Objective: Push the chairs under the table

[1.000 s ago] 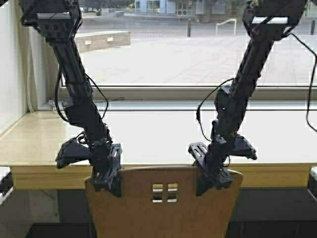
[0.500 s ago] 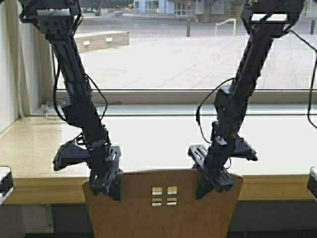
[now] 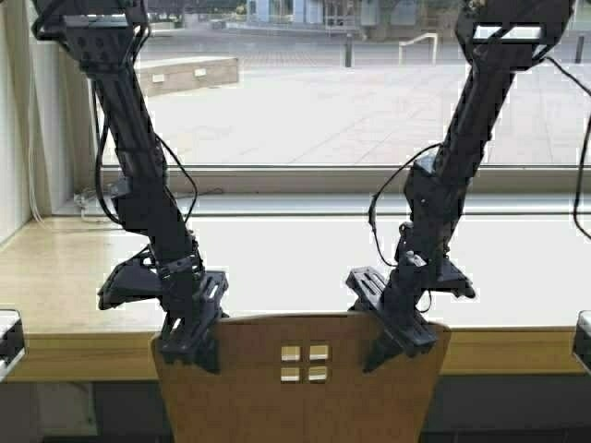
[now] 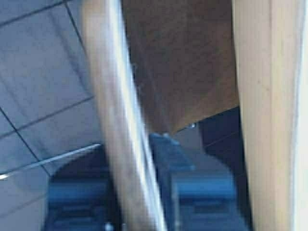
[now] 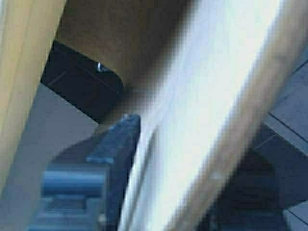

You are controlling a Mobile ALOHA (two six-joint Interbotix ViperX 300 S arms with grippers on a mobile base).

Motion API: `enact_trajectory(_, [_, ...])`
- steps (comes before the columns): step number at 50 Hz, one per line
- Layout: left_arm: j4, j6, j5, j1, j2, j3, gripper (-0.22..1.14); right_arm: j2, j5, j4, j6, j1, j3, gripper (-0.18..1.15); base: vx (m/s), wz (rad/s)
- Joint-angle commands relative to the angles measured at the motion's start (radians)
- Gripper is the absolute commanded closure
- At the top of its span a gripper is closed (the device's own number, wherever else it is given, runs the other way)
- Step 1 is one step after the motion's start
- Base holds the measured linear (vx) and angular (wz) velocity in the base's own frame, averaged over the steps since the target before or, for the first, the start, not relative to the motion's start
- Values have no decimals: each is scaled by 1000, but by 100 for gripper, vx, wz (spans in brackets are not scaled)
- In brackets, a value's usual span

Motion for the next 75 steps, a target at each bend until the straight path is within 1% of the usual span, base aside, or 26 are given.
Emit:
enact_trajectory(1, [5, 29, 8, 2, -57, -5, -11, -32, -9, 21, -3, 5, 6, -7, -1, -1])
enact_trajectory(3, [3, 31, 26, 2, -64, -3, -14, -48, -21, 28, -3, 8, 9, -7, -2, -2])
enact_trajectory(7, [0, 31, 44, 2, -81, 3, -11, -80, -48, 31, -3, 11, 18, -6, -1, -3])
enact_trajectory(11, [-8, 31, 52, 2, -104, 12, -10, -117, -69, 31, -3, 11, 43, -6, -1, -1])
enact_trajectory(16, [-8, 31, 69, 2, -160, 41, -10, -175, -94, 29, -3, 11, 97, -6, 0, 0])
enact_trajectory(19, [-8, 32, 83, -3, -210, 77, -10, -221, -144, 20, -5, 11, 147, -6, 0, 0])
enact_trajectory(26, [-2, 37, 84, 5, -322, 176, -10, -331, -222, 14, -3, 23, 262, -6, 0, 0])
enact_trajectory(33, [8, 77, 91, 12, -448, 299, -10, -479, -245, 14, -3, 29, 354, -6, -1, 0])
enact_trajectory(45, [12, 144, 118, 6, -727, 535, -10, -752, -268, -8, -8, 31, 523, -6, -1, 1])
enact_trajectory(51, [63, 273, 104, 14, -881, 617, -10, -908, -282, -121, -21, 31, 594, -6, -2, 6])
enact_trajectory(56, [74, 403, 109, 14, -986, 650, -10, -1046, -318, -245, -23, 31, 638, -6, -1, 14])
enact_trajectory(62, [74, 526, 147, 14, -1077, 661, -10, -1149, -324, -377, -26, 20, 681, -6, -2, 22])
enact_trajectory(68, [86, 629, 183, 14, -1137, 653, -10, -1210, -325, -515, -28, -6, 724, -6, -2, 26])
enact_trajectory(70, [103, 673, 193, 14, -1158, 649, -10, -1232, -325, -568, -29, -20, 738, -6, -2, 29])
enact_trajectory(72, [144, 739, 199, 9, -1190, 644, -10, -1255, -325, -632, -32, -35, 750, -6, -2, 32])
enact_trajectory(75, [236, 848, 202, -15, -1246, 643, -10, -1293, -324, -735, -44, -54, 770, -6, -1, 35])
